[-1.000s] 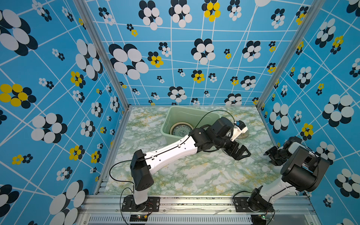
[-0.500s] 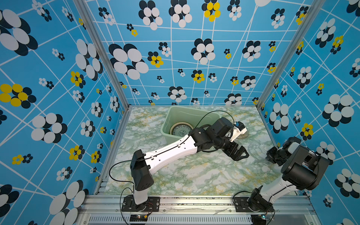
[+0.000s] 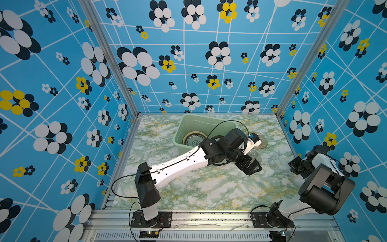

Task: Place the plates into the plastic bin on the countertop
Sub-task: Pick up the plate from the middle-right of the table, then place the plate in the plastic bin.

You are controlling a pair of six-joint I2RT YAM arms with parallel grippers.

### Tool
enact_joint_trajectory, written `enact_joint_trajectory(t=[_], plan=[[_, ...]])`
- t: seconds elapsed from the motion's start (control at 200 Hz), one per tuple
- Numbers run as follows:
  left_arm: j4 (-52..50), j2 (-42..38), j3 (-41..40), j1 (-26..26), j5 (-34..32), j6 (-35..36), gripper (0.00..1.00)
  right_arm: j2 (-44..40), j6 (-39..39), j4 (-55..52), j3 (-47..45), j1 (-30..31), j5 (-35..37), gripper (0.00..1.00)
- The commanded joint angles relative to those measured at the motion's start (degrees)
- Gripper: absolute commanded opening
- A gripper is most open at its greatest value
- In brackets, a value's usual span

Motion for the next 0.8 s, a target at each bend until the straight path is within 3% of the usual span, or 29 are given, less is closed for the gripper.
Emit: enact_joint_trajectory(t=[0.0, 0.415, 0.795], plan=[[0.63, -6.13, -2.32, 0.40, -2.57, 1.69, 0.99, -4.39, 2.95, -5.54, 0.51, -0.05, 1.40, 0.00], [2.06, -19.02, -9.00, 3.20, -8.46, 1.39, 0.99, -17.60, 11.47, -12.99, 2.68, 5.49, -1.77, 0.00], [1.35, -28.69, -15.16, 14.14, -9.13, -1.78, 0.99, -14.73, 13.70, -18.11, 23.74, 23.62, -9.44, 0.00]])
